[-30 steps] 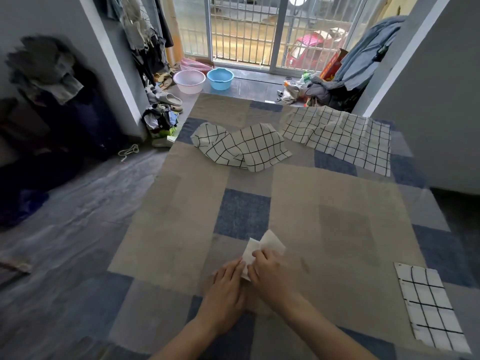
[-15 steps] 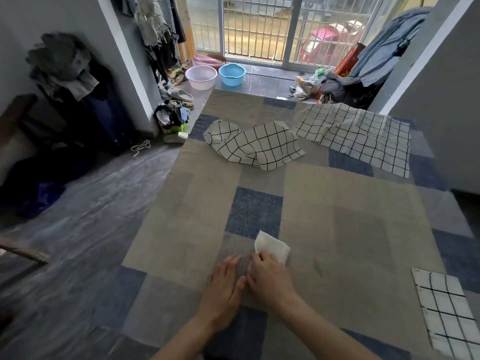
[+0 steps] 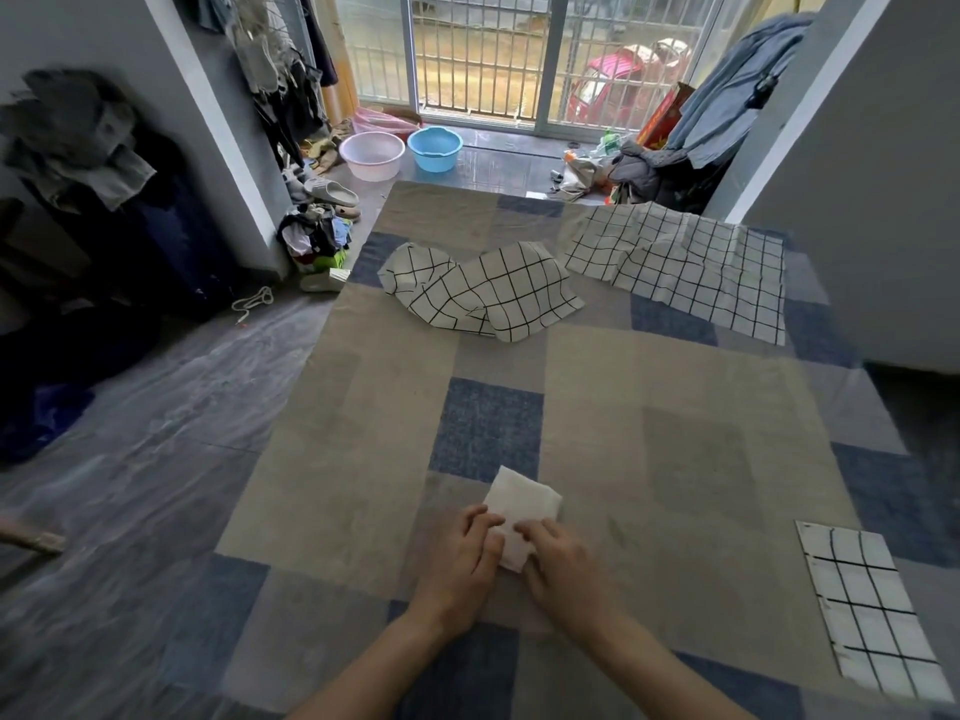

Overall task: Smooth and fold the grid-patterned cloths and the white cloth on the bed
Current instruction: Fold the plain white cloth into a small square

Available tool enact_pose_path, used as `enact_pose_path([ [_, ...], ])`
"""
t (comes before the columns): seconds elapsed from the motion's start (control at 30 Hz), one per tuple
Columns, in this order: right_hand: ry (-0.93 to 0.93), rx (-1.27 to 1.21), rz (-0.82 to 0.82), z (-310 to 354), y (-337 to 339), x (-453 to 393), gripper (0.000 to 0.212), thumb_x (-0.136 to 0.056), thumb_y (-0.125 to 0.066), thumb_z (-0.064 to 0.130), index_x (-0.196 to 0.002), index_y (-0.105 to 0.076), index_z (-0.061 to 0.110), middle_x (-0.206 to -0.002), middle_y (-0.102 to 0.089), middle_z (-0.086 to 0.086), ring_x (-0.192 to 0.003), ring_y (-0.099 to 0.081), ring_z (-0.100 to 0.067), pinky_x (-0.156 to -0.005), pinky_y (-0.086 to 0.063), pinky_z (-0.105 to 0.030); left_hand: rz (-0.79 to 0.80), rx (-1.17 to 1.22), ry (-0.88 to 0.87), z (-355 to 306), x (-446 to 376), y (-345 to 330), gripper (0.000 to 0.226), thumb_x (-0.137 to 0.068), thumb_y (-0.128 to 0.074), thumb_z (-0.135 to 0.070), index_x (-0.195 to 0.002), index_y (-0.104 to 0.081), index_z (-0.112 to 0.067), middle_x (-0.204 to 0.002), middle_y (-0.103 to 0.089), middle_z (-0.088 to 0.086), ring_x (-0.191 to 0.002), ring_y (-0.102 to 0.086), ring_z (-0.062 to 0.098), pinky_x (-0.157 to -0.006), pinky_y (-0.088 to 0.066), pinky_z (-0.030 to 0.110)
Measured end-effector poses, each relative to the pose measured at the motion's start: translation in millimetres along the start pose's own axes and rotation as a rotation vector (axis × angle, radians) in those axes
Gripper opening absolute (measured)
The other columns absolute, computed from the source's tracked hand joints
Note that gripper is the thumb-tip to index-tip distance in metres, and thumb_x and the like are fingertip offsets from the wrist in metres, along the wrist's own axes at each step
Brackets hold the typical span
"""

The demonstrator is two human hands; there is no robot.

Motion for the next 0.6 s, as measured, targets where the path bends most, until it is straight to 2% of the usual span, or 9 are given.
enact_pose_path([
  [0.1,-0.243,-0.005,-0.149,-25,22,-21,0.033,-0.086,-0.054,0.025,-0.118,-0.060,0.023,-0.113,-0.061,-0.004,-0.096,-0.061,-0.025,-0.078,-0.049,-0.033,0.046,-0.024,-0.014,-1,2,0,0.045,-0.094,-0.036,-0.043,-0.129,-0.054,-0.020,-0.136,-0.043,-0.005,-0.120,-0.045,0.009,-0.097,-0.031,0.015],
  [0.2,-0.403,-0.113,-0.012,-45,30,-47,0.039,-0.090,-0.061,0.033,-0.125,-0.059,0.016,-0.119,-0.056,-0.005,-0.108,-0.057,-0.023,-0.089,-0.045,-0.031,0.027,-0.048,-0.019,-2,3,1,0.036,-0.094,-0.048,-0.027,-0.129,-0.052,-0.020,-0.137,-0.041,-0.006,-0.109,-0.047,0.007,-0.089,-0.031,0.012],
  [0.27,-0.406,-0.120,0.075,-50,29,-58,0.032,-0.089,-0.062,0.036,-0.113,-0.065,0.014,-0.110,-0.058,-0.007,-0.104,-0.057,-0.023,-0.084,-0.041,-0.026,-0.020,-0.068,0.025,0,-1,3,0.036,-0.093,-0.053,-0.022,-0.128,-0.052,-0.019,-0.133,-0.044,-0.003,-0.106,-0.047,0.009,-0.087,-0.032,0.013],
  [0.37,-0.393,-0.140,0.110,-52,29,-66,0.017,-0.087,-0.065,0.031,-0.095,-0.067,0.016,-0.091,-0.061,-0.002,-0.090,-0.057,-0.019,-0.075,-0.040,-0.027,-0.052,-0.113,0.112,1,-14,8,0.034,-0.090,-0.057,-0.027,-0.123,-0.055,-0.019,-0.119,-0.057,0.000,-0.101,-0.055,0.018,-0.086,-0.045,0.031],
  [0.43,-0.415,-0.188,0.123,-55,28,-67,0.012,-0.087,-0.066,0.030,-0.087,-0.062,0.019,-0.081,-0.060,0.002,-0.078,-0.056,-0.016,-0.069,-0.041,-0.028,-0.064,-0.123,0.149,-3,-23,13,0.029,-0.087,-0.060,-0.030,-0.115,-0.058,-0.023,-0.106,-0.063,-0.005,-0.093,-0.061,0.017,-0.080,-0.049,0.035],
  [0.5,-0.432,-0.204,0.135,-57,28,-69,0.013,-0.086,-0.067,0.030,-0.083,-0.059,0.019,-0.075,-0.059,0.004,-0.073,-0.054,-0.014,-0.065,-0.041,-0.028,-0.054,-0.097,0.175,-9,-28,16,0.024,-0.087,-0.061,-0.029,-0.111,-0.057,-0.028,-0.098,-0.064,-0.010,-0.086,-0.062,0.012,-0.076,-0.050,0.032],
  [0.6,-0.429,-0.210,0.127,-60,29,-71,0.016,-0.086,-0.068,0.029,-0.077,-0.057,0.022,-0.069,-0.055,0.008,-0.067,-0.050,-0.010,-0.059,-0.039,-0.025,-0.020,-0.005,0.144,-17,-32,15,0.031,-0.084,-0.061,-0.012,-0.111,-0.054,-0.026,-0.088,-0.056,-0.014,-0.076,-0.054,0.002,-0.062,-0.040,0.011],
])
Point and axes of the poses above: each hand's wrist, its own x-axis away from the middle knuckle, its own y-axis out of the back of the hand, z = x × y, the point moved 3 cm from there along -x, towards the middle knuckle
